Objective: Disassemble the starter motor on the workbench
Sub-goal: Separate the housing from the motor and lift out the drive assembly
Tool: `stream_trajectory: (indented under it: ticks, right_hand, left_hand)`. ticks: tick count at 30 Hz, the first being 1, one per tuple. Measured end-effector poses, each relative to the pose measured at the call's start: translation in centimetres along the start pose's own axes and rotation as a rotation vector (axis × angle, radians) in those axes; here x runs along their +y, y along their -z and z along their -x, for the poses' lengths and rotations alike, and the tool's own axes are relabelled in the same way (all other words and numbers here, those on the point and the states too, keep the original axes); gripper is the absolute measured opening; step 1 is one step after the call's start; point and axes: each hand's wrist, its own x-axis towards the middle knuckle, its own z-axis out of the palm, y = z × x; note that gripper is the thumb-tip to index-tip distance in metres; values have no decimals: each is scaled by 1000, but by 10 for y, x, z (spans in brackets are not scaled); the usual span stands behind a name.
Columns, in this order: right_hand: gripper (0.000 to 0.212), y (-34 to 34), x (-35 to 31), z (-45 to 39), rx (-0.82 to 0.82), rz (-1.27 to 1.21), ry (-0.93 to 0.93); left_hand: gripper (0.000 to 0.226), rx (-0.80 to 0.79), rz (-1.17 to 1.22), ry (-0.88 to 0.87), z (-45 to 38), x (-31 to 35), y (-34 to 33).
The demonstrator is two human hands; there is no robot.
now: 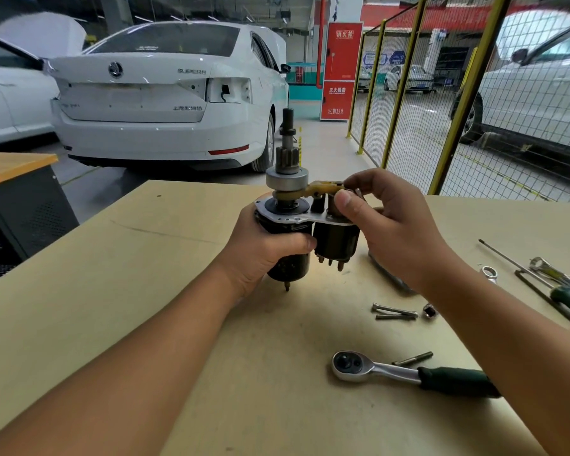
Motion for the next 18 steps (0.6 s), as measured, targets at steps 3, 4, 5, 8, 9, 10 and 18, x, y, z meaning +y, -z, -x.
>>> stream_trajectory:
  ticks: [3, 4, 5, 8, 9, 10, 18]
  right_hand:
    - [10, -1, 0, 1, 4, -10, 8]
    - [11, -1, 1, 1, 0, -6, 12]
    - [11, -1, 1, 1, -6, -4, 14]
    - [14, -2, 2, -1, -23, 10, 16]
    - [15, -2, 2, -2, -25, 21, 21]
    - [14, -2, 2, -3, -29, 31, 27]
    - [26, 0, 5, -3, -59, 22, 9]
  left_hand:
    - [60, -6, -1, 9, 0, 1, 1]
    - [60, -8, 0, 9, 0, 1, 1]
    - [61, -8, 6, 8, 0, 0, 1]
    - [61, -22, 29, 3, 0, -1, 2]
    - [62, -29, 35, 2, 1, -1, 3]
    - [63, -36, 41, 2, 1, -1, 3]
    - [52, -83, 84, -12, 4, 1, 7]
